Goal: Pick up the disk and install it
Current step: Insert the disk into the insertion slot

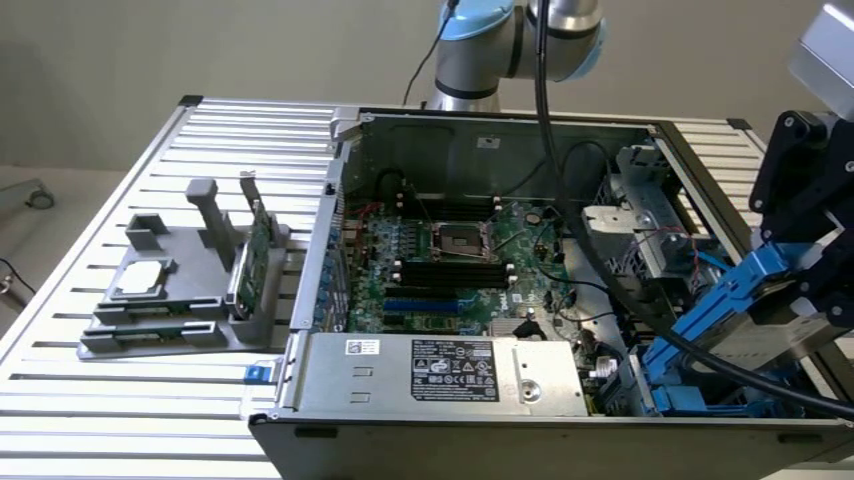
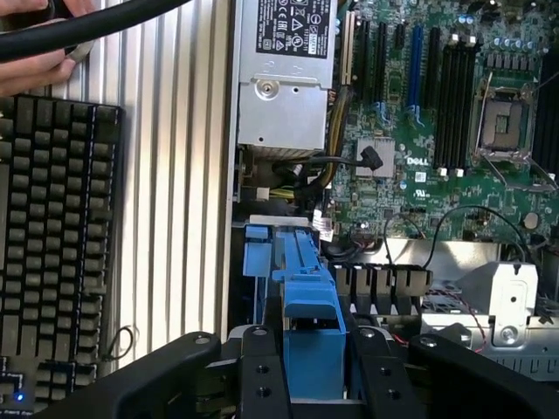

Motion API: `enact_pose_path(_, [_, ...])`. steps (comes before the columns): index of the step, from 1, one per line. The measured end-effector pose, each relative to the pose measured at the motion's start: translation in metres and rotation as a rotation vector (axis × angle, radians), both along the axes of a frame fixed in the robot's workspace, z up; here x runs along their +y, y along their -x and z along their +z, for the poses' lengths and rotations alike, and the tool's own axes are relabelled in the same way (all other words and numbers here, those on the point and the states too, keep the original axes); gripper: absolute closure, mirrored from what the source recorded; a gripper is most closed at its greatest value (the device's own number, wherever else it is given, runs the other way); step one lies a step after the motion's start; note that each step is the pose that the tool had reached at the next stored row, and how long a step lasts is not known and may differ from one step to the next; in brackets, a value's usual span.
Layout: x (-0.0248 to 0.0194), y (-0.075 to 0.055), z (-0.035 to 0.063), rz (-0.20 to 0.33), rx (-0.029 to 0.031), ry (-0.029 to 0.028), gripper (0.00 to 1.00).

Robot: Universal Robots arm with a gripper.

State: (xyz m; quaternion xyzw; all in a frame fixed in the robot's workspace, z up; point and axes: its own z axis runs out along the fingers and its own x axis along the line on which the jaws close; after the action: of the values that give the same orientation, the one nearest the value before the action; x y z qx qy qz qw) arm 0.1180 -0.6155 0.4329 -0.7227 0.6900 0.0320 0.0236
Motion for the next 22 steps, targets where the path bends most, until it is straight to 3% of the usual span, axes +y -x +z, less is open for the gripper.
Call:
enact_pose_path(14, [-0.0008, 0.003, -0.0083, 0.000, -0.0072, -0.0082, 0.67])
enact_pose_path(22, [0.0011, 0.005, -0.0158, 0.000, -0.0111, -0.0088, 0.67])
